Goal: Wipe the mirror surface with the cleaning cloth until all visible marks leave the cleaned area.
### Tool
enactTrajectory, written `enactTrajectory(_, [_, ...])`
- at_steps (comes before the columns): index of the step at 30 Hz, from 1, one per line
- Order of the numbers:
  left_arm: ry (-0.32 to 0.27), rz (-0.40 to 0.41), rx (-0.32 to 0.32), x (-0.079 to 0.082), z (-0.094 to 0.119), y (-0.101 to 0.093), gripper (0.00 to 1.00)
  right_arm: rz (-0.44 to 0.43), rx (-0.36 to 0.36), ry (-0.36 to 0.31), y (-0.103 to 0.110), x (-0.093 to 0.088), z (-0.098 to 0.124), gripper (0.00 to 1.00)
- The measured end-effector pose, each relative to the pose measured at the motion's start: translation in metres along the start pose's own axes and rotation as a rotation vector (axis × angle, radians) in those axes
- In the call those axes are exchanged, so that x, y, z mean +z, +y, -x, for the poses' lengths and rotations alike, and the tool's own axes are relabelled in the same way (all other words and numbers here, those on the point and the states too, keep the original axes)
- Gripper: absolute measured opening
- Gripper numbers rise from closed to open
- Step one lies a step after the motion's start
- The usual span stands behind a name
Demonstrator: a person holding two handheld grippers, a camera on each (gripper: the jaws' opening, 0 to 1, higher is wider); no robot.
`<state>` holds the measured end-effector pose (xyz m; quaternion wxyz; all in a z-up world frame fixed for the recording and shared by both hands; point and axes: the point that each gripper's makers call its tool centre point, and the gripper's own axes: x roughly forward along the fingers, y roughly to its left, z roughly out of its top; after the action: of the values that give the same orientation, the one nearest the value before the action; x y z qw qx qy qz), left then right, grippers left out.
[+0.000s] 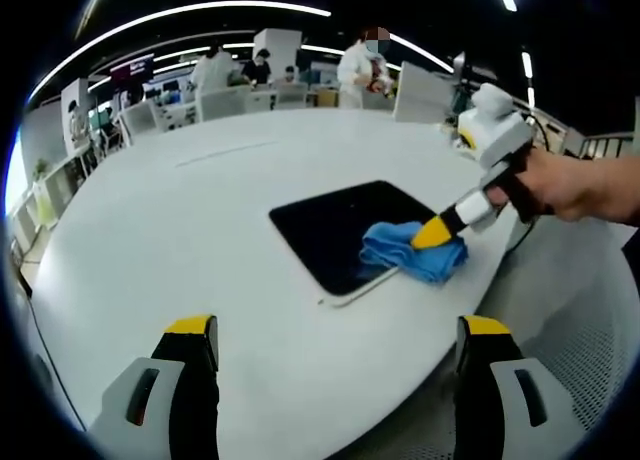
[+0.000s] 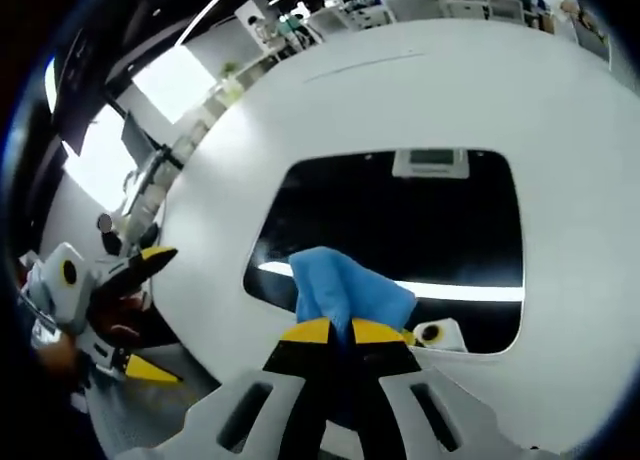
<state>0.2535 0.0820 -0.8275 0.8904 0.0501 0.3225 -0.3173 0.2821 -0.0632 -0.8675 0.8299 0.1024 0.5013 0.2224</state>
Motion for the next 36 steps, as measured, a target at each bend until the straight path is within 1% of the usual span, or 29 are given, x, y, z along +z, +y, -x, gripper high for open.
enactTrajectory(10, [0.001,0.003,-0.001,0.000,0.000,0.000,0.99,0.009,-0.006,-0.003,0.000,0.001,-0.001,0.00])
enactTrajectory(15, [0.003,0.002,-0.003,-0.001,0.000,-0.001,0.99,0.031,-0.026,-0.006,-0.002,0.008,-0.004,0.00])
enactTrajectory(24, [0.002,0.008,-0.002,-0.001,-0.001,0.000,0.99,0.037,-0.030,-0.005,-0.004,0.017,-0.008,0.00])
enactTrajectory(36, [0.008,0.011,0.000,-0.002,0.000,0.001,0.99,0.037,-0.043,-0.015,-0.014,0.041,-0.018,0.00])
